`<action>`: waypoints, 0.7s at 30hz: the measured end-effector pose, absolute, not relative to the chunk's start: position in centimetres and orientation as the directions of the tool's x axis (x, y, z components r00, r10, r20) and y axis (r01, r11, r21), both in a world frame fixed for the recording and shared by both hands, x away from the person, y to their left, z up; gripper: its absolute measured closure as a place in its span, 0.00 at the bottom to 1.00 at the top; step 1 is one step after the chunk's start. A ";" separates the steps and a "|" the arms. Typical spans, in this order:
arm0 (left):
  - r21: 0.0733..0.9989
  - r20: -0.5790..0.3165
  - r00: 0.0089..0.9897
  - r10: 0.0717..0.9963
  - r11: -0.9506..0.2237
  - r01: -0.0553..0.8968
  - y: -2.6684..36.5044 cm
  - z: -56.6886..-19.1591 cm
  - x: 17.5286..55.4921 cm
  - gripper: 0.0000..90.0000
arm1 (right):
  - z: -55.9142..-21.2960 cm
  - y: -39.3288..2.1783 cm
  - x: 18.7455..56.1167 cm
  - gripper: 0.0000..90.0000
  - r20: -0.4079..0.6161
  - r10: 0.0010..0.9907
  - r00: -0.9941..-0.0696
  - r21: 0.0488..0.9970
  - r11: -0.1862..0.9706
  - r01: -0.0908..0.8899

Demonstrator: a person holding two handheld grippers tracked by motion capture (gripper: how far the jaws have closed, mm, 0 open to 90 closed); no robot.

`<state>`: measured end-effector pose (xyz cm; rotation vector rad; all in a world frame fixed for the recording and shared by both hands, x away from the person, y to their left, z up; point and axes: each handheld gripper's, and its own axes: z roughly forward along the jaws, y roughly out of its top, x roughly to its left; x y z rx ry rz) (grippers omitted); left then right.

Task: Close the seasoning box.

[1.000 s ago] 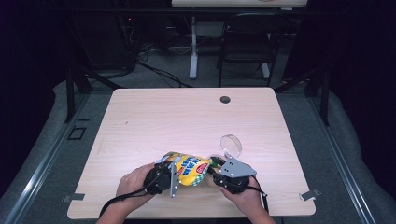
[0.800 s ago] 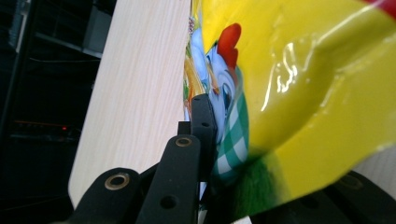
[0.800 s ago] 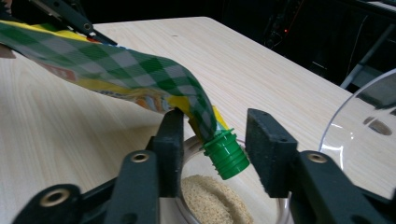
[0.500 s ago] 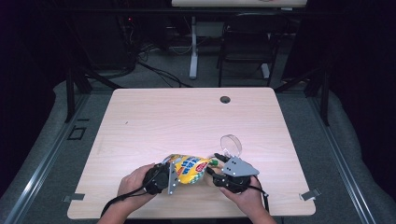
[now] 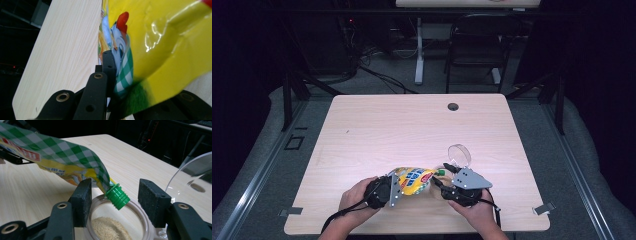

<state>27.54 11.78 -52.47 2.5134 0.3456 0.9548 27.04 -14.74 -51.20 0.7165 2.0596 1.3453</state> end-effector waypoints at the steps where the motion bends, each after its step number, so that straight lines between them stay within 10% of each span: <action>1: 0.479 0.566 0.733 0.377 -0.874 0.079 11.8 -52.5 27.6 0.97 | -51.2 -14.8 27.0 0.49 -0.173 0.702 -0.691 0.928 0.352 0.124; 21: 0.530 0.501 0.763 0.408 -0.842 0.102 12.2 -53.1 28.2 0.98 | -51.4 -15.4 27.1 0.50 -0.161 0.718 -0.677 0.926 0.348 0.148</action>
